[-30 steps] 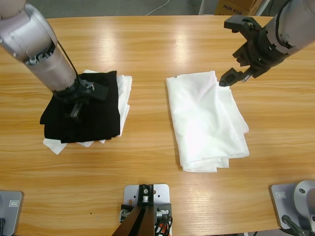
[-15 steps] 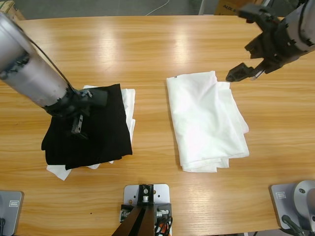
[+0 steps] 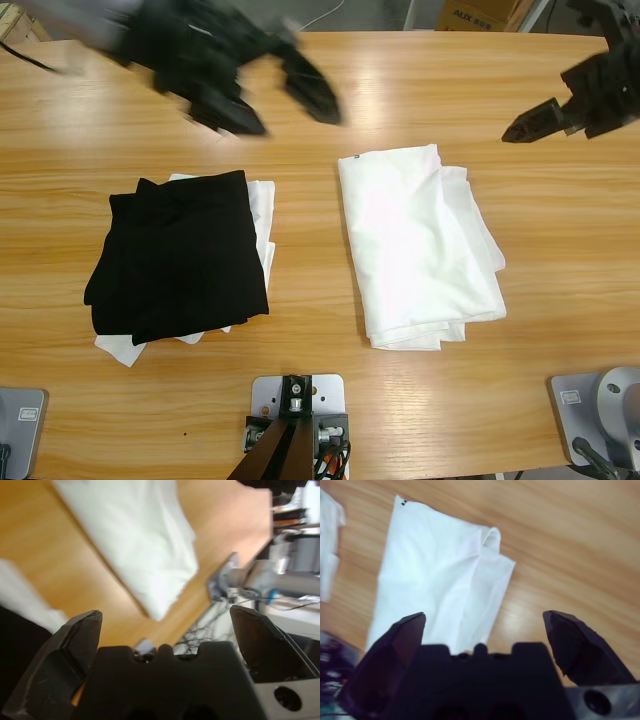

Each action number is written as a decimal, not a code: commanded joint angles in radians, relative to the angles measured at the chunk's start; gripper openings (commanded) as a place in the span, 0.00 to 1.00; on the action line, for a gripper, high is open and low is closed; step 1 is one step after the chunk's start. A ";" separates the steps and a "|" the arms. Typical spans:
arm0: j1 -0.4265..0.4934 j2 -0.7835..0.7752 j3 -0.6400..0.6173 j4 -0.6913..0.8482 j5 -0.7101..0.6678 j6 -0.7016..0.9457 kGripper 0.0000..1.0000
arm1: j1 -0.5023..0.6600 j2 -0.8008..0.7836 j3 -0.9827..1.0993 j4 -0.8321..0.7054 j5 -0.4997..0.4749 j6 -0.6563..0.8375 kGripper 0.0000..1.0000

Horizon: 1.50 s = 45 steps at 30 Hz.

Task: Fold clothes

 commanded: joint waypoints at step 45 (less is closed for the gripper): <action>-0.150 0.430 0.135 -0.402 0.128 -0.462 0.87 | -0.413 0.147 0.548 -0.505 0.483 0.192 0.96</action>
